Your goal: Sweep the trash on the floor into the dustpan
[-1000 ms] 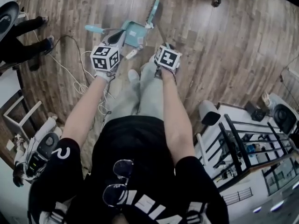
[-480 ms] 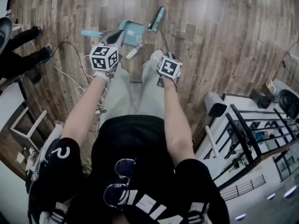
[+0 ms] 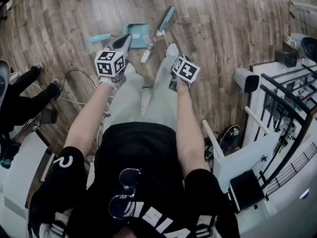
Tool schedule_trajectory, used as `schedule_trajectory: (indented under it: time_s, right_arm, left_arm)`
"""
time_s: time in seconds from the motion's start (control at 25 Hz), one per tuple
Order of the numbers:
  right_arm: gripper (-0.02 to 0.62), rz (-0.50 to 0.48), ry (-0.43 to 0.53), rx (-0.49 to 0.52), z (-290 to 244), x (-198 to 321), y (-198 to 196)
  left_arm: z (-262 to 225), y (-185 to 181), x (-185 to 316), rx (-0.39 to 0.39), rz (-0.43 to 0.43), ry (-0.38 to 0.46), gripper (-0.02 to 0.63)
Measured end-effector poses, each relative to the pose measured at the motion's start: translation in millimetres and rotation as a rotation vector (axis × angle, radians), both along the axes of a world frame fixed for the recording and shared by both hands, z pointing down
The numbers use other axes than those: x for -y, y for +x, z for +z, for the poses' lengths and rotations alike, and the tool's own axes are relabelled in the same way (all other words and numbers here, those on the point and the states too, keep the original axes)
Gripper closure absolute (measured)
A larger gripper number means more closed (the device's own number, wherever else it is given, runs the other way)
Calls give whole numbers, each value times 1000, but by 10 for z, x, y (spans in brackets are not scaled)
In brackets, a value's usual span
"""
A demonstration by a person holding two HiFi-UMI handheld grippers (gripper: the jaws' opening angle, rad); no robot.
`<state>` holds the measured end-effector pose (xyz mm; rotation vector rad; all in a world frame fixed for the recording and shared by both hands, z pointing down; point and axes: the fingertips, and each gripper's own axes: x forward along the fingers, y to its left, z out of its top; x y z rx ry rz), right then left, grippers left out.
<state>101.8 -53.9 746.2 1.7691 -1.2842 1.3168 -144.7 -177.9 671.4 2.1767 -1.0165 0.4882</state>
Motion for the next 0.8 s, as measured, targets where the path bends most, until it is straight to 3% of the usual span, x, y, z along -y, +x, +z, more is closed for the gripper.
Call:
schedule_trajectory:
  time_s: [0.16, 0.36, 0.48, 0.64, 0.8]
  right_arm:
    - [512, 63, 47, -63, -236, -279, -42]
    - [512, 98, 34, -80, -299, -593, 88]
    - [512, 99, -23, -106, -186, -817, 237]
    - [512, 45, -167, -207, 58, -1129, 440]
    - [512, 11, -182, -175, 282, -1153, 286]
  left_arm:
    - [20, -255, -236, 3, 39, -2, 607]
    - [52, -408, -274, 22, 43, 1, 607]
    - [63, -335, -275, 17, 52, 17, 607]
    - [185, -213, -297, 12, 61, 22, 607]
    - [339, -183, -340, 10, 57, 14, 607]
